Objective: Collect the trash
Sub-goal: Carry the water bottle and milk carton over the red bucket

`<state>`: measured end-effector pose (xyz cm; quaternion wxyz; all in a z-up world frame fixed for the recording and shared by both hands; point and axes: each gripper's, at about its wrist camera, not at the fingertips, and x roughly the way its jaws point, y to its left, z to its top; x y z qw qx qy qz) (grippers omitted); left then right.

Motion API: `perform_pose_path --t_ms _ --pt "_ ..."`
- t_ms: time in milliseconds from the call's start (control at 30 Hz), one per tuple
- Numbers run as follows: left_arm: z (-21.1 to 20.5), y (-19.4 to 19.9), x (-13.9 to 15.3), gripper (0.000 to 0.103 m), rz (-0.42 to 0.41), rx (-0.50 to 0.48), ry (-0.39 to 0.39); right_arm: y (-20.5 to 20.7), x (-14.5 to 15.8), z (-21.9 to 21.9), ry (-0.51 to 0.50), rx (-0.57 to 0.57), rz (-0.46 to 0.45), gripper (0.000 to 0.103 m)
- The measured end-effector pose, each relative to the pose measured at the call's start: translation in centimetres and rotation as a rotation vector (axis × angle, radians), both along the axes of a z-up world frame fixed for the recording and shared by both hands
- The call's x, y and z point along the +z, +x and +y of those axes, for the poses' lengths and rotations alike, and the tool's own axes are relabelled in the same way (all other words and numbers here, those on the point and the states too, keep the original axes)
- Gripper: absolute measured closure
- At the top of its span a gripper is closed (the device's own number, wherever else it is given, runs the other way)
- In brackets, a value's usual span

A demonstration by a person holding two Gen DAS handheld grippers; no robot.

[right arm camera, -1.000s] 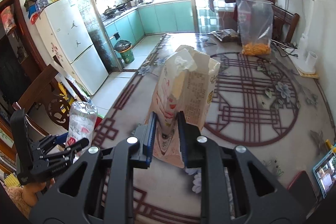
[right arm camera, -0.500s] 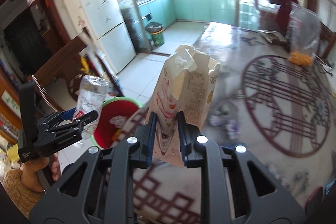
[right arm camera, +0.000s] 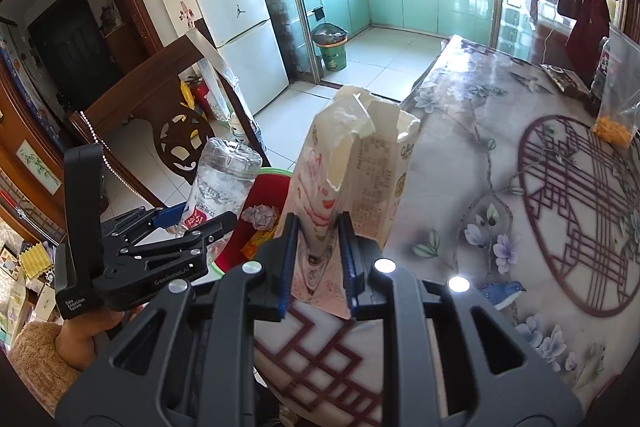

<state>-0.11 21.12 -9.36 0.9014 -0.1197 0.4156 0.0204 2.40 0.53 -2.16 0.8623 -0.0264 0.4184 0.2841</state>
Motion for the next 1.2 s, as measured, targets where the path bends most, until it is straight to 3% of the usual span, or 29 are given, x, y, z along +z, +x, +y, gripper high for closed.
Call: perform_pose_path --t_ms 300,867,1200 --pt "0.7 0.1 1.0 0.049 -0.021 0.022 0.019 0.1 0.5 -0.1 -0.008 0.002 -0.016 0.082" --pt "6.1 0.3 0.2 0.049 0.025 0.125 0.055 1.2 0.1 5.2 -0.031 0.111 -0.027 0.082" --pt "8.5 1.8 -2.1 0.049 0.061 0.181 -0.024 2.7 -2.0 9.3 -0.026 0.179 0.029 0.082"
